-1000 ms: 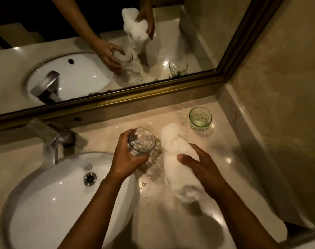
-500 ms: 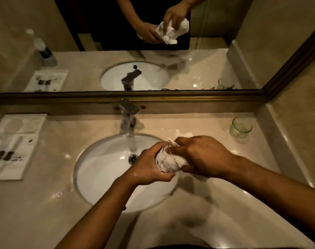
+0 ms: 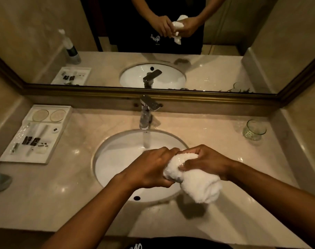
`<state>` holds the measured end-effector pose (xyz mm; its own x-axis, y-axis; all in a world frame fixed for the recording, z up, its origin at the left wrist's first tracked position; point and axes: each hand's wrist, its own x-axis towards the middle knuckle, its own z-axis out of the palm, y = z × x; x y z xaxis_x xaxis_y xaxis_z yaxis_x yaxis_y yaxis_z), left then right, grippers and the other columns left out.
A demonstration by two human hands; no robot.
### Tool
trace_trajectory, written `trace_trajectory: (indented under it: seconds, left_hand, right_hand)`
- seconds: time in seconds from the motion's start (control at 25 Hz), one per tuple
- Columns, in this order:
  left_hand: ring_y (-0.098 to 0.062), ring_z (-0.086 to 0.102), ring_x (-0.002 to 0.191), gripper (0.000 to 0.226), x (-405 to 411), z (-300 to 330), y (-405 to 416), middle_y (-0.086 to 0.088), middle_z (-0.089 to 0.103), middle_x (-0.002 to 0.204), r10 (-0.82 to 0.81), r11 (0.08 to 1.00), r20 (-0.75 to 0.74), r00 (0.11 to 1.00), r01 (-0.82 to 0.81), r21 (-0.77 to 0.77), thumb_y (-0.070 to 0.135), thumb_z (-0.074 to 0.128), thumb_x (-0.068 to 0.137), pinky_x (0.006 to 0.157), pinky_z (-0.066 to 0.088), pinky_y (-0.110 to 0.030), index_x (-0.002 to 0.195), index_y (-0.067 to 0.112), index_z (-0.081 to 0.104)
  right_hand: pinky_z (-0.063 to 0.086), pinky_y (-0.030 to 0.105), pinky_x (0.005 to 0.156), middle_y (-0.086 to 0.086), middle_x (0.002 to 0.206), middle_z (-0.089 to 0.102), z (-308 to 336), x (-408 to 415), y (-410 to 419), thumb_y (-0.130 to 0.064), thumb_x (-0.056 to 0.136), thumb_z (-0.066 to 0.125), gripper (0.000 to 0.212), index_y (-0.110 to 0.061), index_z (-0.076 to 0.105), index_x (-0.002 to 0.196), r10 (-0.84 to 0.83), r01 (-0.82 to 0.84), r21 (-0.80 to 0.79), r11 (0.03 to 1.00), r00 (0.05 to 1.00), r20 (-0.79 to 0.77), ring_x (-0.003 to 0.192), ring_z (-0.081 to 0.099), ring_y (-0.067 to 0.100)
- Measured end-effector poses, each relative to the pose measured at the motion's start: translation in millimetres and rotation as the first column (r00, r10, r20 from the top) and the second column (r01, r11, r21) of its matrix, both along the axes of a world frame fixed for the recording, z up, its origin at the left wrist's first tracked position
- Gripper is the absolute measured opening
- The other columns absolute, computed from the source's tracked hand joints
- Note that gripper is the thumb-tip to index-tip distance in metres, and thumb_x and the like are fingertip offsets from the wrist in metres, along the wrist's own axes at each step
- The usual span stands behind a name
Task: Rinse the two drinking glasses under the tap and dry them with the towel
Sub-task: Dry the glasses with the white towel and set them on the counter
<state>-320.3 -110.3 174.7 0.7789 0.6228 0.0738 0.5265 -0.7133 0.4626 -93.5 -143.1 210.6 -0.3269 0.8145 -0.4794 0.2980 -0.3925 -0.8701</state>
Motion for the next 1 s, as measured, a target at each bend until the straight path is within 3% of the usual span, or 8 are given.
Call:
trace_trajectory:
  seconds: [0.12, 0.24, 0.48, 0.6, 0.68, 0.76, 0.88, 1.0]
  left_hand:
    - [-0.028, 0.063, 0.096, 0.083, 8, -1, 2, -0.004, 0.064, 0.114, -0.116, 0.972, -0.147, 0.982, 0.143, 0.186, 0.047, 0.071, 0.075, 0.072, 0.057, -0.040, 0.146, 0.026, 0.035]
    - [-0.023, 0.058, 0.103, 0.092, 15, 3, 13, -0.004, 0.059, 0.122, -0.182, 0.963, -0.157, 0.971, 0.209, 0.170, 0.048, 0.079, 0.075, 0.078, 0.056, -0.037, 0.152, 0.029, 0.032]
    - [-0.019, 0.049, 0.134, 0.106, 5, 11, 17, 0.008, 0.034, 0.152, 0.121, 0.908, 0.220, 0.968, -0.018, -0.420, 0.037, 0.089, 0.072, 0.096, 0.059, -0.036, 0.154, 0.053, 0.023]
    - [-0.030, 0.056, 0.132, 0.075, 24, 2, -4, -0.006, 0.050, 0.151, 0.617, 0.552, 0.438, 0.654, 0.037, -0.833, 0.033, 0.076, 0.080, 0.103, 0.053, -0.052, 0.147, 0.042, 0.043]
    - [-0.039, 0.065, 0.119, 0.056, 46, 0, -6, -0.023, 0.063, 0.134, 0.902, 0.291, 0.326, 0.283, 0.161, -0.943, 0.032, 0.079, 0.081, 0.103, 0.051, -0.058, 0.131, 0.016, 0.061]
    - [-0.041, 0.070, 0.101, 0.059, 62, 5, -3, -0.032, 0.068, 0.118, 0.988, 0.127, 0.143, 0.063, 0.209, -0.970, 0.027, 0.091, 0.067, 0.101, 0.053, -0.058, 0.115, -0.001, 0.069]
    - [-0.041, 0.066, 0.092, 0.065, 68, 9, 4, -0.034, 0.067, 0.110, 0.996, 0.082, 0.074, -0.051, 0.204, -0.975, 0.018, 0.090, 0.048, 0.097, 0.054, -0.055, 0.104, -0.007, 0.070]
    - [-0.040, 0.064, 0.089, 0.052, 64, 8, 1, -0.028, 0.066, 0.101, 0.971, 0.238, 0.228, -0.079, 0.165, -0.957, 0.014, 0.084, 0.052, 0.083, 0.057, -0.048, 0.099, -0.001, 0.068]
  right_hand:
    - [0.050, 0.051, 0.093, 0.026, 0.106, 0.066, -24, 5, -15, -0.024, 0.074, 0.081, 0.060, 0.011, 0.059, 0.118, -0.182, 0.131, -0.261, 0.956, 0.966, -0.183, 0.096, 0.064, 0.031]
    - [0.050, 0.048, 0.093, 0.016, 0.108, 0.072, -36, 5, -22, -0.025, 0.081, 0.077, 0.046, 0.003, 0.065, 0.115, -0.246, 0.217, -0.165, 0.962, 0.953, -0.177, 0.100, 0.067, 0.029]
    - [0.057, 0.019, 0.074, -0.015, 0.100, 0.075, -22, -7, -30, -0.026, 0.072, 0.087, 0.038, -0.038, 0.073, 0.106, -0.443, 0.432, 0.310, 0.847, 0.896, -0.036, 0.094, 0.072, 0.008]
    - [0.054, 0.018, 0.080, -0.015, 0.114, 0.072, -23, -6, -38, -0.031, 0.077, 0.082, 0.047, -0.037, 0.069, 0.121, -0.464, 0.186, 0.765, 0.616, 0.871, 0.162, 0.099, 0.069, 0.004]
    - [0.056, 0.026, 0.074, -0.005, 0.121, 0.071, -31, -13, -41, -0.038, 0.081, 0.074, 0.048, -0.033, 0.066, 0.128, -0.522, -0.135, 0.879, 0.457, 0.760, 0.388, 0.095, 0.069, 0.017]
    - [0.055, 0.029, 0.066, -0.001, 0.130, 0.066, -39, -23, -42, -0.036, 0.085, 0.071, 0.049, -0.031, 0.063, 0.133, -0.565, -0.327, 0.863, 0.384, 0.657, 0.500, 0.091, 0.065, 0.023]
    - [0.058, 0.032, 0.073, -0.003, 0.129, 0.067, -33, -36, -43, -0.033, 0.082, 0.074, 0.051, -0.033, 0.063, 0.131, -0.529, -0.199, 0.874, 0.443, 0.729, 0.434, 0.097, 0.067, 0.022]
    - [0.055, 0.027, 0.085, -0.012, 0.114, 0.072, -11, -38, -31, -0.034, 0.077, 0.081, 0.047, -0.035, 0.069, 0.123, -0.422, 0.186, 0.712, 0.677, 0.891, 0.168, 0.103, 0.069, 0.008]
